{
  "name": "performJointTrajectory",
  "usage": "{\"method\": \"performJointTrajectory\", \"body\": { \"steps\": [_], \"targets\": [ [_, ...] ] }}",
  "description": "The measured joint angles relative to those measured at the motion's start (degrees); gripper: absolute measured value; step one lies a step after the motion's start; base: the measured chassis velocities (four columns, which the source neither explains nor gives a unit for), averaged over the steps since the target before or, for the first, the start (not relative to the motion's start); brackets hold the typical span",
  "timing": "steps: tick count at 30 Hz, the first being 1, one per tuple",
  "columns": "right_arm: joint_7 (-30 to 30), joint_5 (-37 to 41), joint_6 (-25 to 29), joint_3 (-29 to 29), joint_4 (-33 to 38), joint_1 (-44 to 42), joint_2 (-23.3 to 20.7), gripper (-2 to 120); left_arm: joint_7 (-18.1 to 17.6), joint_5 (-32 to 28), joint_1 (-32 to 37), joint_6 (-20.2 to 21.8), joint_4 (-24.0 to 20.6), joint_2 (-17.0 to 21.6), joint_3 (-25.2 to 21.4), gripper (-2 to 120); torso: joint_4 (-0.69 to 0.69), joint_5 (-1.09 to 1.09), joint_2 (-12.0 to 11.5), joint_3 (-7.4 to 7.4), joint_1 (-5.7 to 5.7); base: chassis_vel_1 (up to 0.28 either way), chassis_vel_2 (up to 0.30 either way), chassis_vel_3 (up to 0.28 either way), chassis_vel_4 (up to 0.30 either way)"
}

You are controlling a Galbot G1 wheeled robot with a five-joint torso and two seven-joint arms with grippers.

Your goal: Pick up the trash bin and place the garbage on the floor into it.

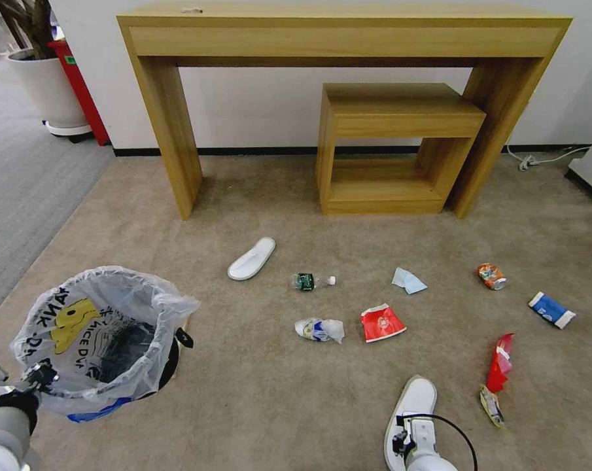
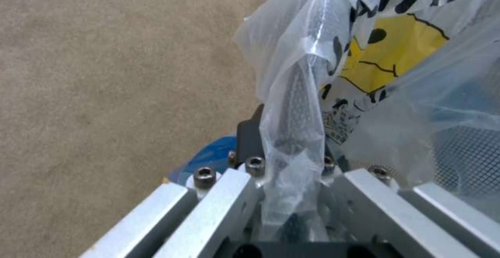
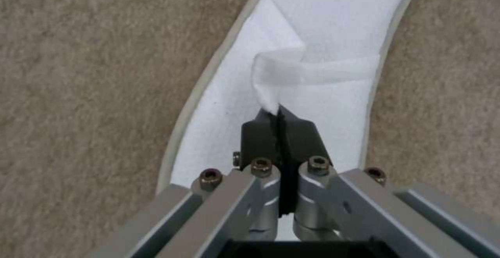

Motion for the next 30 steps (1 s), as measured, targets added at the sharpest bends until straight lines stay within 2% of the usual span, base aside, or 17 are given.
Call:
{"method": "performJointTrajectory", "body": {
  "steps": [7, 10, 11, 13, 14, 15, 16, 17, 18, 20, 21, 22, 25, 26, 30],
  "targets": [
    [-0.5, -4.6, 2.6, 0.3, -0.1, -0.4, -0.2, 0, 0.0, 0.3, 0.2, 0.0, -0.2, 0.3, 1.6, 0, -0.01, 0.0, 0.0, 0.0, 0.0, 0.0, 0.0, 0.0, 0.0],
    [-3.1, -9.6, 7.7, 1.0, 0.8, -0.6, -0.4, 0, 0.0, 0.8, 0.7, 0.0, -0.5, 0.6, 3.5, 0, -0.01, 0.01, 0.0, 0.0, 0.0, 0.0, 0.0, 0.0, 0.0],
    [-3.1, -9.6, 7.7, 1.0, 0.8, -0.6, -0.4, 0, 0.0, 0.8, 0.7, 0.0, -0.5, 0.6, 3.5, 0, -0.01, 0.01, 0.0, 0.0, 0.0, 0.0, 0.0, 0.0, 0.0],
    [-5.8, -10.5, 12.2, 1.9, 2.8, -0.5, -0.7, 0, 0.0, 0.8, 1.2, 0.0, -0.7, 0.9, 5.2, 0, 0.0, 0.01, 0.0, 0.0, 0.0, 0.0, 0.0, 0.0, 0.0],
    [-10.4, -12.2, 18.3, 3.3, 4.5, -0.4, -1.6, 0, 0.0, 1.0, 1.7, 0.0, -0.9, 1.2, 6.9, 0, 0.0, 0.01, 0.0, 0.0, 0.0, 0.0, 0.0, 0.0, 0.0],
    [-10.4, -12.2, 18.3, 3.3, 4.5, -0.4, -1.6, 0, 0.0, 1.0, 1.7, 0.0, -0.9, 1.2, 6.9, 0, 0.0, 0.01, 0.0, 0.0, 0.0, 0.0, 0.0, 0.0, 0.0],
    [-17.5, -15.7, 26.0, 5.6, 5.4, -0.1, -3.0, 0, 0.0, 1.1, 2.3, 0.0, -1.3, 1.6, 8.9, 0, 0.0, 0.01, 0.0, 0.0, 0.0, 0.0, 0.0, 0.0, 0.0],
    [-22.4, -17.5, 31.2, 7.1, 6.0, 0.2, -4.0, 0, 0.0, 1.2, 2.7, 0.0, -1.7, 1.9, 10.1, 0, 0.0, 0.0, 0.0, 0.0, 0.0, 0.0, 0.0, 0.0, 0.0],
    [-22.4, -17.5, 31.2, 7.1, 6.0, 0.2, -4.0, 0, 0.0, 1.2, 2.7, 0.0, -1.7, 1.9, 10.1, 0, 0.0, 0.0, 0.0, 0.0, 0.0, 0.0, 0.0, 0.0, 0.0],
    [-30.6, -18.2, 38.8, 9.4, 7.4, 0.7, -5.6, 0, 0.0, 1.5, 3.4, 0.0, -2.2, 2.5, 12.3, 0, -0.01, 0.01, 0.0, 0.0, 0.0, 0.0, 0.0, 0.0, 0.0],
    [-33.6, -17.6, 41.0, 10.3, 8.2, 0.9, -6.2, 0, -0.1, 1.7, 3.7, 0.0, -2.3, 2.8, 13.0, 0, 0.0, 0.01, 0.0, 0.0, 0.0, 0.0, 0.0, 0.0, 0.0],
    [-33.6, -17.6, 41.0, 10.3, 8.2, 0.9, -6.2, 0, -0.1, 1.7, 3.7, 0.0, -2.3, 2.8, 13.0, 0, 0.0, 0.01, 0.0, 0.0, 0.0, 0.0, 0.0, 0.0, 0.0],
    [-43.9, -13.9, 47.1, 12.9, 10.2, 2.4, -7.7, 0, 0.0, 1.7, 4.2, 0.0, -2.2, 4.1, 14.2, 0, 0.0, 0.0, 0.0, 0.0, 0.0, 0.0, 0.0, 0.0, 0.0],
    [-43.9, -13.9, 47.1, 12.9, 10.2, 2.4, -7.7, 0, 0.0, 1.7, 4.2, 0.0, -2.2, 4.1, 14.2, 0, 0.0, 0.0, 0.0, 0.0, 0.0, 0.0, 0.0, 0.0, 0.0],
    [-52.2, -10.2, 52.3, 14.0, 10.4, 4.7, -7.9, 0, 0.3, 1.7, 4.3, 0.0, -1.5, 5.1, 15.3, 0, -0.01, 0.01, 0.0, 0.0, 0.0, 0.0, 0.0, 0.0, 0.0]
  ]
}}
